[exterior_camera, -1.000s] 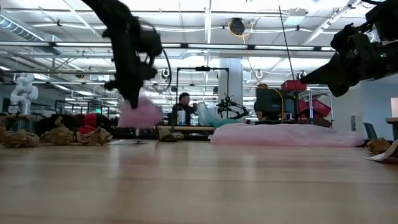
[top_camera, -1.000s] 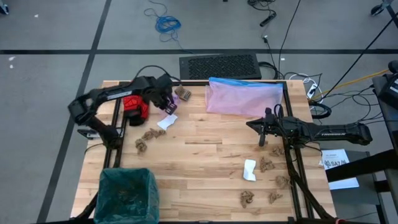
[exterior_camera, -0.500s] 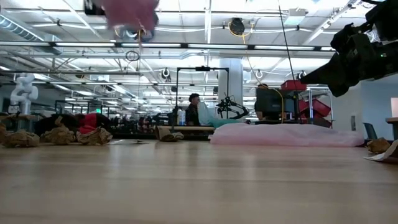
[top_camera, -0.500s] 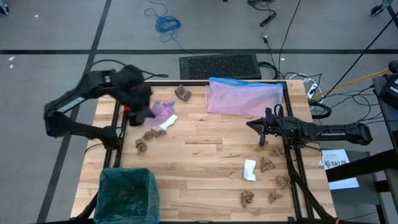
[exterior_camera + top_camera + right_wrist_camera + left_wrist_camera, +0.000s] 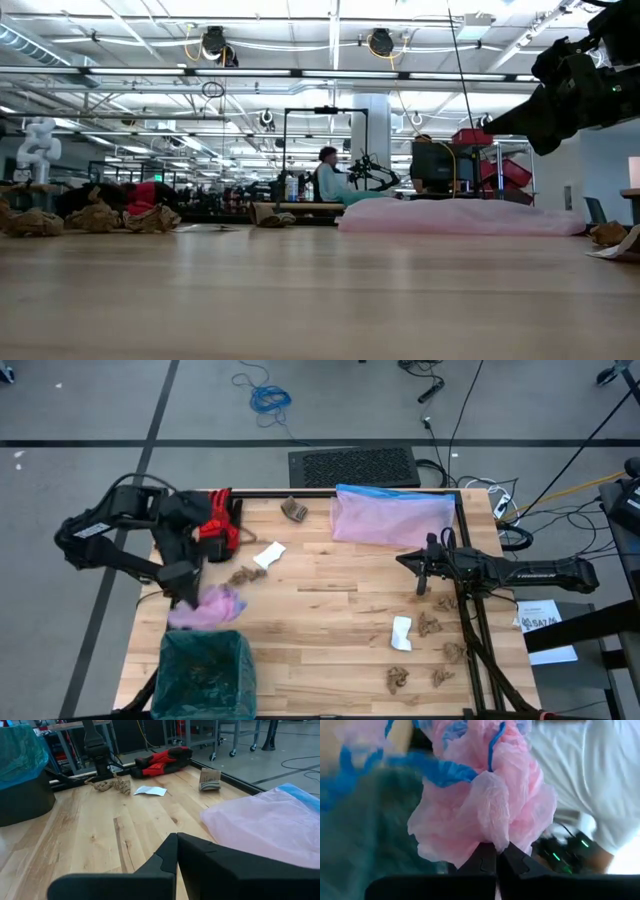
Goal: Place trash/remove bag and relplace
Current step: Put the left pink trash bag into the black trash bin
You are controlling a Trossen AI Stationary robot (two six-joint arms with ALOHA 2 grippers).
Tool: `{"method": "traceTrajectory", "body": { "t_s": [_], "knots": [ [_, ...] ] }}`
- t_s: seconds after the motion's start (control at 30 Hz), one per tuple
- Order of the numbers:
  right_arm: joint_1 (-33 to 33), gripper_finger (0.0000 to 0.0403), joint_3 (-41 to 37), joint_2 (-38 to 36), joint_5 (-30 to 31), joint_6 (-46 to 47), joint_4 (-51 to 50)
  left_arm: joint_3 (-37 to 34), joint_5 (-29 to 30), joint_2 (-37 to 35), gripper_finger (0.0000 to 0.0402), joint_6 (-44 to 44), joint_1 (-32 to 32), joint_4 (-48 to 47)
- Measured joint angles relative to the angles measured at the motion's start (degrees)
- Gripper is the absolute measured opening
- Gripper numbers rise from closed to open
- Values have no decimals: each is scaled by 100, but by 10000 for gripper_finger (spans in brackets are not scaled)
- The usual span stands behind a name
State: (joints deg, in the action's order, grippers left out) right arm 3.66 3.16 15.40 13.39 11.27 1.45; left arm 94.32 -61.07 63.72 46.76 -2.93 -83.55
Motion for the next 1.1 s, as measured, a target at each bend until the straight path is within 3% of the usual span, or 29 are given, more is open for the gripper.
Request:
{"method": "traceTrajectory", "body": {
  "t_s": [0.13, 0.33, 0.97, 1.1],
  "knots": [
    [0, 0, -2, 0, 0, 0, 0, 0, -224, 0, 0, 926, 599, -3],
    [-2, 0, 0, 0, 0, 0, 0, 0, -17, 25, 0, 1714, 1337, 6],
    [-1, 0, 0, 0, 0, 0, 0, -125, 221, 1019, 0, 1991, 3113, 295],
    [0, 0, -1, 0, -1, 0, 0, -214, 621, 1170, 1, 2198, 3379, 21]
  ]
}}
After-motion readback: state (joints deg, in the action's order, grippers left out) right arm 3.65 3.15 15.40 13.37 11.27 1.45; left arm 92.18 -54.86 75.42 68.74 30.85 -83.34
